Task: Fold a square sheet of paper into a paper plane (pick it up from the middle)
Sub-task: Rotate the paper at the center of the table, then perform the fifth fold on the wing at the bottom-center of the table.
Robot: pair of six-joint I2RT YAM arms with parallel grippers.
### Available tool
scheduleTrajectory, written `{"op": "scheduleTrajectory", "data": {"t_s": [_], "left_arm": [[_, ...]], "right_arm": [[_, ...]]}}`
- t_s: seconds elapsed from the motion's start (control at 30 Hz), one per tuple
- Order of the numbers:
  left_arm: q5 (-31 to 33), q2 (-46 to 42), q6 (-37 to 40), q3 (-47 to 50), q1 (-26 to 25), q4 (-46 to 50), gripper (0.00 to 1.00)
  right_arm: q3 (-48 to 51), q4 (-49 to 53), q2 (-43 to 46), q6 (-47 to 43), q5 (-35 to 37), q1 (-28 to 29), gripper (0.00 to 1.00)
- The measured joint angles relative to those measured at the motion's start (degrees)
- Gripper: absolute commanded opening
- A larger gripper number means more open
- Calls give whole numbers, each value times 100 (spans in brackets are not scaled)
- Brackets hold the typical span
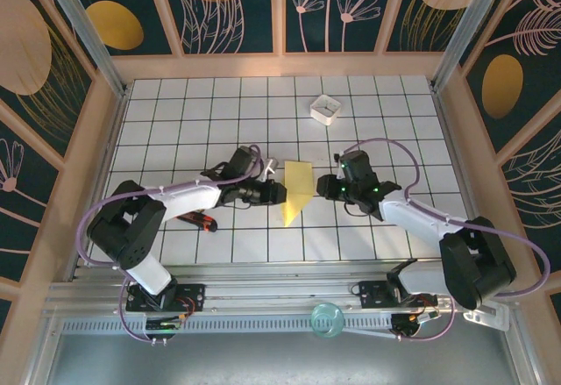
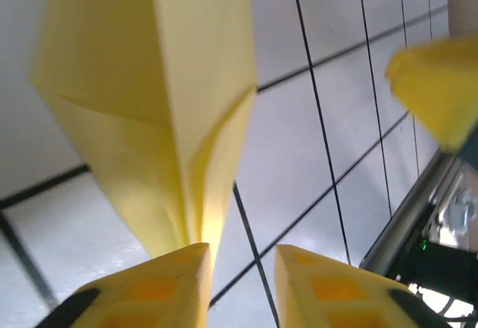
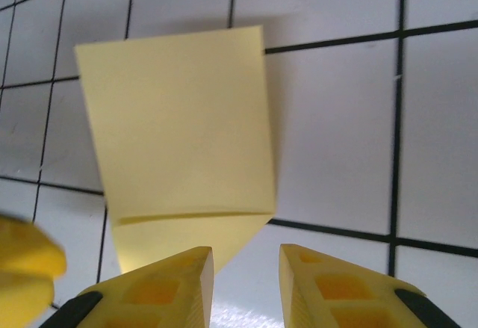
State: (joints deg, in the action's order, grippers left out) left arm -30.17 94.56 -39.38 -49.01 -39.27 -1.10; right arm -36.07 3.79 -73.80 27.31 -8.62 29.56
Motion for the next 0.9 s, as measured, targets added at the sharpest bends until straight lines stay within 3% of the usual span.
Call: {"op": "scheduleTrajectory", "data": {"t_s": [0.13,0.3,0.9], "left_arm": [[-188,216,-330,-31,-223,-393,10],[-188,787,-400,-308,-197,-487,4],[-380,1169,-380,-92,319,-728,1]], "right_arm": [[0,-68,-52,0,17,-173,29],[0,-94,-63,0,15,-173,29],[92,-103,-61,4,-7,-173,29]]}}
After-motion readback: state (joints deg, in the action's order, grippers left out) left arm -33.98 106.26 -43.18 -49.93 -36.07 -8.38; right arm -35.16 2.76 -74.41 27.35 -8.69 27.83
